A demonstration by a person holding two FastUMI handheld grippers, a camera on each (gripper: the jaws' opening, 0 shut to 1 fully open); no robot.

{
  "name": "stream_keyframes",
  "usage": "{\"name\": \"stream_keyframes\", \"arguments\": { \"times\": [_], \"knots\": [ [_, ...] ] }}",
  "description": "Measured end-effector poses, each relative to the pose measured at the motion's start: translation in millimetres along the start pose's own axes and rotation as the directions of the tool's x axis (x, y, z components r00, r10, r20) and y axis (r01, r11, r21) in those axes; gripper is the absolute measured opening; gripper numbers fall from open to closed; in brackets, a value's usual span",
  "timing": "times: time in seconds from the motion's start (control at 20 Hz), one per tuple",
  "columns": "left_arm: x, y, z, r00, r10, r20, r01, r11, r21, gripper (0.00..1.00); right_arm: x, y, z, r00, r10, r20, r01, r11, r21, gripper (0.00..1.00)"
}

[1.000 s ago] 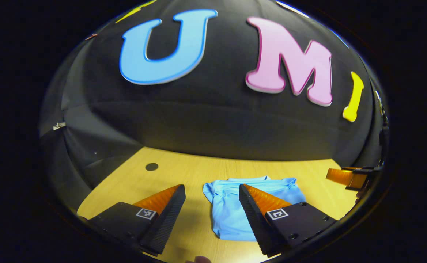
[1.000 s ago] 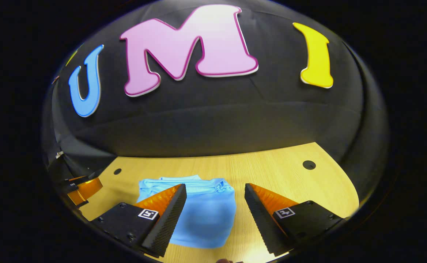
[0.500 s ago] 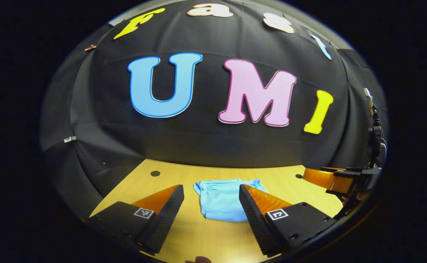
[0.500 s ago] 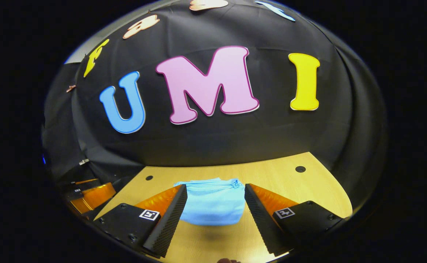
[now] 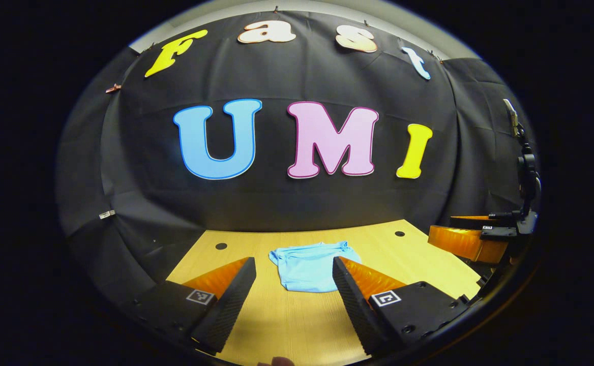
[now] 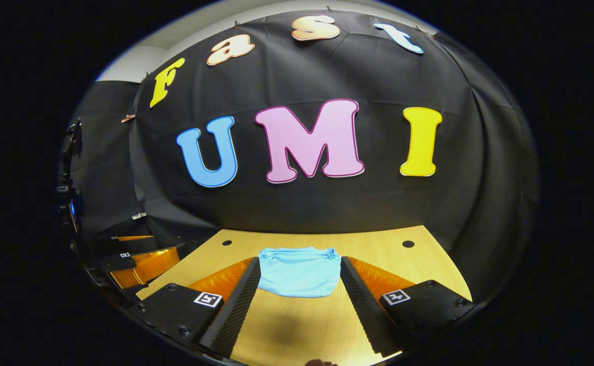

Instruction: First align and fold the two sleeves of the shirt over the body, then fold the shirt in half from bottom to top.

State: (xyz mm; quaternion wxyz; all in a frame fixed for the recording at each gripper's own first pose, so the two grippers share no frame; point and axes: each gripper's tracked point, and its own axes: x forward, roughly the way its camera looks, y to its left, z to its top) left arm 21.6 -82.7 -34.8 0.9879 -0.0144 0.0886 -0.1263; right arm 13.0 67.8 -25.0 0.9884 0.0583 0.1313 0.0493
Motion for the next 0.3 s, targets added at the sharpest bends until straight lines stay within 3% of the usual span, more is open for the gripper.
{"name": "stream_keyframes", "arguments": {
  "times": [0.3],
  "knots": [
    [-15, -17, -4, 0.999, -0.03, -0.019, 0.03, 0.999, 0.025, 0.96, -17, -20, 5, 0.998, -0.058, 0.019, 0.058, 0.998, 0.019, 0.97]
  ]
}}
